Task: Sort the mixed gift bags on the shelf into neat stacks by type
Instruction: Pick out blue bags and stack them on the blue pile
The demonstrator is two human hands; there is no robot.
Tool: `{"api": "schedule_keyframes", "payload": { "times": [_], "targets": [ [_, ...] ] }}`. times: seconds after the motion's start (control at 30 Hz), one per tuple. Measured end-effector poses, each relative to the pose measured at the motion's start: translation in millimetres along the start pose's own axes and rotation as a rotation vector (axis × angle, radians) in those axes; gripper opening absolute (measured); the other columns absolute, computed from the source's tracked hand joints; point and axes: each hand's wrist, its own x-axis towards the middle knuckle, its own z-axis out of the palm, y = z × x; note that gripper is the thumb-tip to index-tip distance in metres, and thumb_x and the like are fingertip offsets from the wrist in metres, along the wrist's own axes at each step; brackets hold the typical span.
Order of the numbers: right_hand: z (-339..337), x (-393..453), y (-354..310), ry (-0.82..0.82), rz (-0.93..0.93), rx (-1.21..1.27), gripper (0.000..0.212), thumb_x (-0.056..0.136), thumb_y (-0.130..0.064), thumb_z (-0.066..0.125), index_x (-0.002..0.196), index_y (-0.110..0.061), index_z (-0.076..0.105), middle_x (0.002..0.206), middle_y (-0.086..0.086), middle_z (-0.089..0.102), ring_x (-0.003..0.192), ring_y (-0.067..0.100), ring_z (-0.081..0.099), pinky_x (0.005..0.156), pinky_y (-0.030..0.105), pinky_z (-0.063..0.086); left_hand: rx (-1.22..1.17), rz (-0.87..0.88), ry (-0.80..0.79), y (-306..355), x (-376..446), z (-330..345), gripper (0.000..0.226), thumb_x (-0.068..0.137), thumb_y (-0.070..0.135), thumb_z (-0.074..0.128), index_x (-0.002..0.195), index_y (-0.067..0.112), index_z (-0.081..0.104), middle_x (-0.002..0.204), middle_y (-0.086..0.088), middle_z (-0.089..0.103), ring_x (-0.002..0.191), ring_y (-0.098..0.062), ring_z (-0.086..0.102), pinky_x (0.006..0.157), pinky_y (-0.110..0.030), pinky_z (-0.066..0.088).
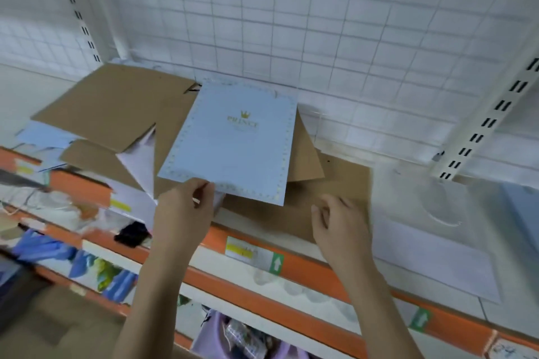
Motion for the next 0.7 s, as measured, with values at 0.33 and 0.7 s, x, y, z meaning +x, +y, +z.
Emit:
{"api": "schedule_keyframes", "payload": {
  "times": [0.33, 0.7],
  "targets": [
    [19, 61, -42, -0.166, -0.014, 0.093, 0.043, 0.089, -0.052, 0.046, 0.101, -0.013, 0.057, 0.101, 0.0, 0.057, 0.086, 0.015, 0.056, 0.067, 0.028, 0.046, 0.039, -0.05, 0.091, -20, 34, -21, 0.018, 0.09, 0.016, 0.054, 0.088, 0.007, 0.069, 0.063, -0.013, 0.065, 0.057, -0.028, 0.058, 0.051, -0.032, 0.044],
    [58, 88, -54, -0.291, 0.302, 0.497, 0.101, 0.041, -0.077, 0.068, 0.118, -0.014, 0.049, 0.108, -0.004, 0.063, 0.093, 0.016, 0.064, 0.074, 0.042, 0.058, 0.011, 0.059, -0.011, -54, 66, -27, 0.015, 0.09, 0.015, 0.055, 0.09, 0.007, 0.068, 0.062, -0.001, 0.061, 0.043, -0.005, 0.043, 0.045, -0.018, 0.031]
  ]
}}
